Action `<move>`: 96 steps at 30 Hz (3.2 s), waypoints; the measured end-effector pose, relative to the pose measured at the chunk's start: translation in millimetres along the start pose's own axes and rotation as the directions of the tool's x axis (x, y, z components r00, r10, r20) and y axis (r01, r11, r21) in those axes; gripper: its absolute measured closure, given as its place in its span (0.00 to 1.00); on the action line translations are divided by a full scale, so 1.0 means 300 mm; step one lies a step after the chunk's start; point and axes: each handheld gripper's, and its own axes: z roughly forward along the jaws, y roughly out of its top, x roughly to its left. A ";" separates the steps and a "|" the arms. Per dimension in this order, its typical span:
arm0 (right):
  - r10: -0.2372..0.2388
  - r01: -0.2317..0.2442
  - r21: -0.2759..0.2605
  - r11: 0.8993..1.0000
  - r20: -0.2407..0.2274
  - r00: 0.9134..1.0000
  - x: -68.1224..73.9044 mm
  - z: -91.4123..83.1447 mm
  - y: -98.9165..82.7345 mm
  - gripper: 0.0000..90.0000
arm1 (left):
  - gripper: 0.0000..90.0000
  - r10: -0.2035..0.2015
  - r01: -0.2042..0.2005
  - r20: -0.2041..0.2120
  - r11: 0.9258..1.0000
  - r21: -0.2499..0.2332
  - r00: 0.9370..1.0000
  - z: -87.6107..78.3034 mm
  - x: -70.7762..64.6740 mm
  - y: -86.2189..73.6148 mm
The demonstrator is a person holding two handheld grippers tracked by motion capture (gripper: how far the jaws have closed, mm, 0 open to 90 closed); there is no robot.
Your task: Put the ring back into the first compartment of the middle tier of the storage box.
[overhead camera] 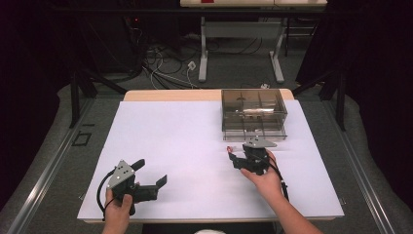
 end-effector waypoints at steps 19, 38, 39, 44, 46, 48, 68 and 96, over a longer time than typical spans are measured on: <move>0.029 -0.033 0.102 0.994 0.041 0.999 -0.009 0.104 0.007 0.41 | 0.00 0.002 -0.002 0.005 1.000 0.005 1.000 0.002 0.000 -0.001; 0.067 -0.074 0.116 0.990 0.063 0.996 -0.034 0.175 -0.008 0.43 | 0.00 0.001 -0.001 0.006 1.000 0.013 1.000 0.003 0.001 -0.002; 0.073 -0.080 0.117 0.990 0.062 0.995 -0.036 0.178 -0.009 0.43 | 0.00 0.001 -0.001 0.006 1.000 0.013 1.000 0.003 0.002 -0.002; 0.086 -0.093 0.113 0.989 0.069 0.994 -0.040 0.187 -0.013 0.44 | 0.00 -0.001 0.001 0.006 1.000 0.014 1.000 0.003 0.002 -0.003; 0.088 -0.095 0.104 0.990 0.070 0.994 -0.042 0.190 -0.013 0.44 | 0.00 -0.001 0.001 0.007 1.000 0.015 1.000 0.004 0.001 -0.003; 0.086 -0.093 0.101 0.991 0.072 0.994 -0.041 0.193 -0.013 0.45 | 0.00 -0.002 0.002 0.008 1.000 0.014 1.000 0.004 -0.001 -0.003; 0.063 -0.071 0.097 0.993 0.080 0.995 -0.034 0.199 -0.010 0.56 | 0.00 -0.005 0.005 0.010 1.000 0.021 1.000 0.006 0.002 -0.004; 0.050 -0.058 0.100 0.993 0.081 0.995 -0.029 0.199 -0.011 0.66 | 0.00 -0.008 0.008 0.005 1.000 0.019 1.000 0.004 0.004 -0.005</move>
